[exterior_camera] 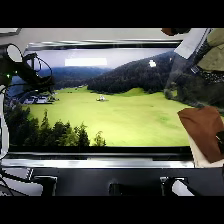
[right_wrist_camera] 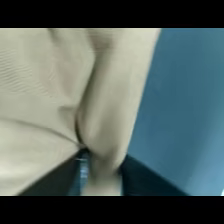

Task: Fold the clothes and pants, and hang the long-sleeved shirts on hangers.

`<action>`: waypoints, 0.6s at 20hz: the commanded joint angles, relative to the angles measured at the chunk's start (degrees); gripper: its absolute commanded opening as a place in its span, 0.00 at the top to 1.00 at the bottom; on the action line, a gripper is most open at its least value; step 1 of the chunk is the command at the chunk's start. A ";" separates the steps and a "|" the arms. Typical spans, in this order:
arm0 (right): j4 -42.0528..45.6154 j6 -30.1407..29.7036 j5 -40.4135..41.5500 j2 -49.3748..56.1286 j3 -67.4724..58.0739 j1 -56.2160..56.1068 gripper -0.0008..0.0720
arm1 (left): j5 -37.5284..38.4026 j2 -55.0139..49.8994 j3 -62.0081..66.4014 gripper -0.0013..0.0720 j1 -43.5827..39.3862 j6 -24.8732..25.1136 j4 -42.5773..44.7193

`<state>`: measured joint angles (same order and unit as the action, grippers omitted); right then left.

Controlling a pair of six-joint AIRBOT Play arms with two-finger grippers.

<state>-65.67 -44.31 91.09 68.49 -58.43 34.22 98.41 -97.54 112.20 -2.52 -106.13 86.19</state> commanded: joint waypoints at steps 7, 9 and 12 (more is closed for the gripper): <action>-14.86 -18.05 -16.83 -3.67 -7.93 -0.26 0.54 | -1.01 0.44 -0.44 0.75 0.07 3.23 0.04; -27.78 -27.10 -21.59 -4.07 -8.13 -3.91 0.68 | -3.82 2.45 -3.93 0.96 0.07 3.89 0.04; -32.09 -33.20 -24.68 -3.96 -8.13 -17.07 0.84 | -8.87 8.28 -13.64 0.97 0.07 6.80 0.00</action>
<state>-88.29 -68.55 72.31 64.84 -65.93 26.02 94.11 -93.27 105.19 -2.50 -102.32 86.21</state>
